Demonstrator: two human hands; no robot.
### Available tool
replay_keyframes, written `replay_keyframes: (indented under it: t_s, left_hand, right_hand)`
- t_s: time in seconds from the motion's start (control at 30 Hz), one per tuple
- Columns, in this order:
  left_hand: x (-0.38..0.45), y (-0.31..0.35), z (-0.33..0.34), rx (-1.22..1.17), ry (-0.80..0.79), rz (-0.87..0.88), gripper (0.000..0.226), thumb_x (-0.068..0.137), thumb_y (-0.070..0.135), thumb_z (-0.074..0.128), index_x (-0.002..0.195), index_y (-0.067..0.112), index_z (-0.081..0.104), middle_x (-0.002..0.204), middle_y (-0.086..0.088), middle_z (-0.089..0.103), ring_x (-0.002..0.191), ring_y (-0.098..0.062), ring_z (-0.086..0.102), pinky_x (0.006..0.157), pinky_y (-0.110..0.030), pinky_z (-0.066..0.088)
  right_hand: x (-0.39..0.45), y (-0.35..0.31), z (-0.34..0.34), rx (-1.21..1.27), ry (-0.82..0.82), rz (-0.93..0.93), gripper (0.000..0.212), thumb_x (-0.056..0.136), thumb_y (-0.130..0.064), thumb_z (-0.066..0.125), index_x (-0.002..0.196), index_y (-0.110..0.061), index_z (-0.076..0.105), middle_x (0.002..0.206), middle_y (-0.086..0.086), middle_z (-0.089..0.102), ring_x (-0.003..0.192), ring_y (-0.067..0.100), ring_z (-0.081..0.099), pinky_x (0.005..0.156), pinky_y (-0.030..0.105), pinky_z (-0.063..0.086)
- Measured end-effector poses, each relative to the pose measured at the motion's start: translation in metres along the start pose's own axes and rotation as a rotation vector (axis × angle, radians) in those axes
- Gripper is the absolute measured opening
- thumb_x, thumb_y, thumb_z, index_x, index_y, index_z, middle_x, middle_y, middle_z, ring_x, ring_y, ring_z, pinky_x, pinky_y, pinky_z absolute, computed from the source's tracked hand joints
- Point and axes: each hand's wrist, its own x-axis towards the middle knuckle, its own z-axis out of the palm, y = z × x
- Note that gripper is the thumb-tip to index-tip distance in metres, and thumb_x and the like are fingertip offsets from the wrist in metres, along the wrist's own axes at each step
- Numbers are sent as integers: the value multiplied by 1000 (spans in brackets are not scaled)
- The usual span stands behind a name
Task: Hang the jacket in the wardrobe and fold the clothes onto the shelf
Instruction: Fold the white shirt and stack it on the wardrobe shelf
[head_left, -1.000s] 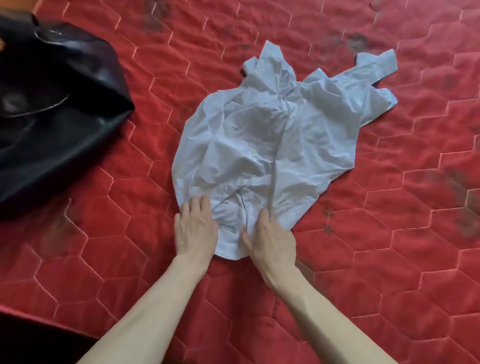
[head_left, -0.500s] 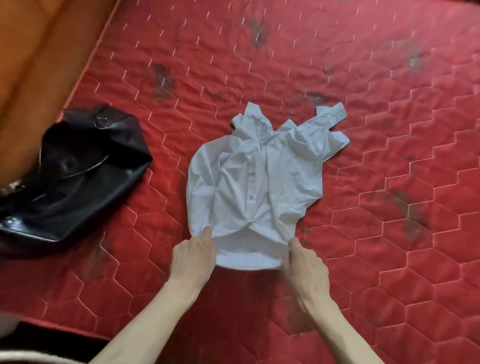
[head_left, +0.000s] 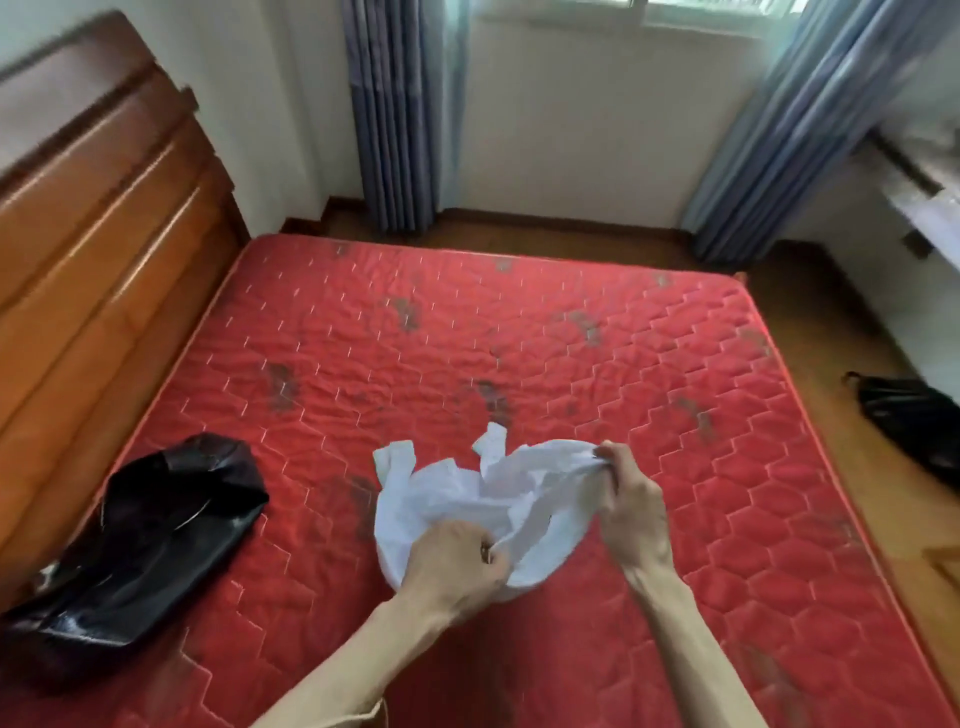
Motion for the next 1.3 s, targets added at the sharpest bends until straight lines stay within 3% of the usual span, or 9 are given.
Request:
replay_keyframes:
  t_s: [0.1,0.23,0.33,0.4,0.53,0.73,1.03,1.17,1.3]
  left_hand:
    - [-12,62,-21,-117,-43,214,51,96,48,53,57,15,49,52,4,53,56,-15,53,56,-28,34]
    - [-11,136,-60,-178,154,455,24,95,53,54,101,34,68,56,12,59,55,-6,57,61,-30,47]
    - [11,184,-99,-272,536,555,45,91,30,64,134,23,51,97,14,63,90,-8,61,82,-30,52]
    - [30,214,-126,-144,505,726,61,88,17,66,146,16,45,130,1,57,121,-16,53,106,-23,40]
    - [50,269,-160,-20,107,826,30,93,16,57,120,21,68,106,3,73,97,-13,66,87,-30,53]
    - [66,302,-168,21,74,840,22,94,20,70,78,11,59,70,-6,55,63,-7,40,59,-38,41]
    - [75,299,-205,-269,131,724,15,103,25,63,94,18,52,77,3,56,71,-10,49,64,-31,43]
    - [75,289,-218,-273,183,688,13,103,27,64,97,20,54,76,7,60,68,-9,54,64,-29,47]
    - [72,271,-239,-322,156,632,19,103,32,63,99,16,52,79,-7,66,70,-15,58,64,-39,49]
  right_hand:
    - [25,-29,-56,153,41,-165,30,101,-3,51,122,-20,64,77,-8,71,61,3,63,58,31,48]
    - [44,-61,-129,324,40,-306,38,104,-11,60,135,-30,53,69,7,67,58,28,64,49,42,49]
    - [52,-78,-179,288,-4,-396,37,97,-14,71,127,-29,57,71,1,72,59,16,67,54,26,52]
    - [57,-83,-206,217,7,-461,27,94,-14,74,115,-25,62,70,-5,72,55,7,61,57,19,46]
    - [71,-80,-250,143,26,-555,21,92,-15,77,105,-20,62,69,-6,70,56,8,59,59,23,47]
    - [91,-40,-274,67,87,-576,24,94,-42,76,108,-28,63,78,-10,70,67,8,67,61,26,53]
    - [116,40,-294,169,-364,-420,34,87,-53,82,108,-27,72,100,-6,75,93,16,72,84,41,60]
    - [122,8,-281,266,-150,-446,51,91,-78,51,73,-31,56,68,-19,58,60,1,49,59,21,39]
    - [135,-29,-299,305,-74,-513,64,86,-86,49,90,-23,62,83,-19,65,73,4,60,66,16,46]
